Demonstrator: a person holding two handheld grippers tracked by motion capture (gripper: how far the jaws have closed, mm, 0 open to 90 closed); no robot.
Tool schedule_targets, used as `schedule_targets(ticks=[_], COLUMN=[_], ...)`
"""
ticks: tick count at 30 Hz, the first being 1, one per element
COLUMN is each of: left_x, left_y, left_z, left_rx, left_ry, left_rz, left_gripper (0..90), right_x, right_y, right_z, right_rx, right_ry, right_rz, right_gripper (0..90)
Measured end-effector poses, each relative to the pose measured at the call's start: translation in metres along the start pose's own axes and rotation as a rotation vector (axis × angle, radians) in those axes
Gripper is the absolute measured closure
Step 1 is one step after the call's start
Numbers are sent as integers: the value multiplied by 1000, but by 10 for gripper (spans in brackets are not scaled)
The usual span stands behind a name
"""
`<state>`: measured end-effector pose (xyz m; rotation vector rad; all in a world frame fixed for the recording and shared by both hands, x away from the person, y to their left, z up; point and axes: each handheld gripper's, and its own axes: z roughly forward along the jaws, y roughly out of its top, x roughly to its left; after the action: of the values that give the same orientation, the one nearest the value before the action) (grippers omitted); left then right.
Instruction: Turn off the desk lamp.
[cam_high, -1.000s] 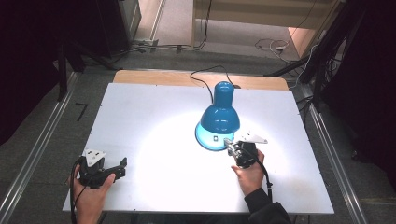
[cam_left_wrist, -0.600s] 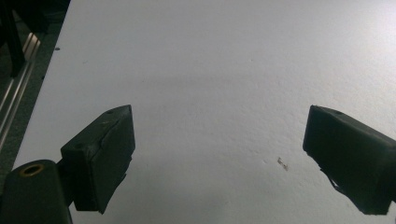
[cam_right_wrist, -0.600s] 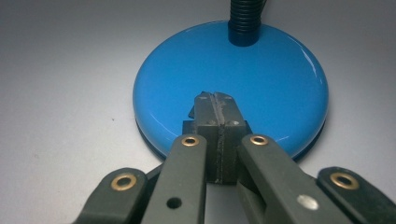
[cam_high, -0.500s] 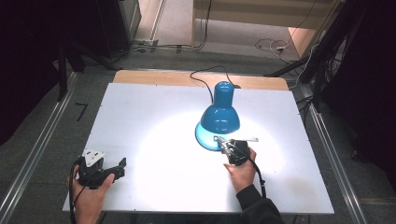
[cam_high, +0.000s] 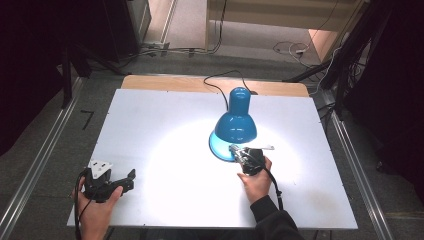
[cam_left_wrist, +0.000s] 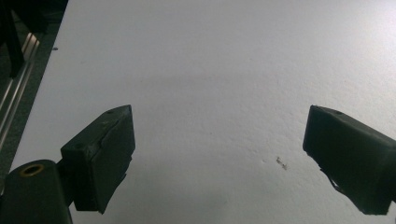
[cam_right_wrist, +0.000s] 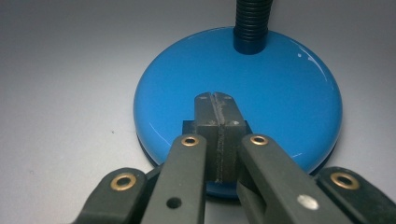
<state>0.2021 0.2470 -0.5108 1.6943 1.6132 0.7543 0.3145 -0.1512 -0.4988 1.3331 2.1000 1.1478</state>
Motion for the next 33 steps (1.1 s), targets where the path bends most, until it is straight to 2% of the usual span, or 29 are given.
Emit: schedule_targets(ticks=[33], left_x=[-1], left_y=[0], left_z=[1], left_rx=[3], left_ry=[-1], left_rz=[4], left_gripper=[103], right_x=[0], right_y=[1], right_z=[8], right_rx=[-20], right_ry=[-9], right_rz=[-29], right_gripper=[886])
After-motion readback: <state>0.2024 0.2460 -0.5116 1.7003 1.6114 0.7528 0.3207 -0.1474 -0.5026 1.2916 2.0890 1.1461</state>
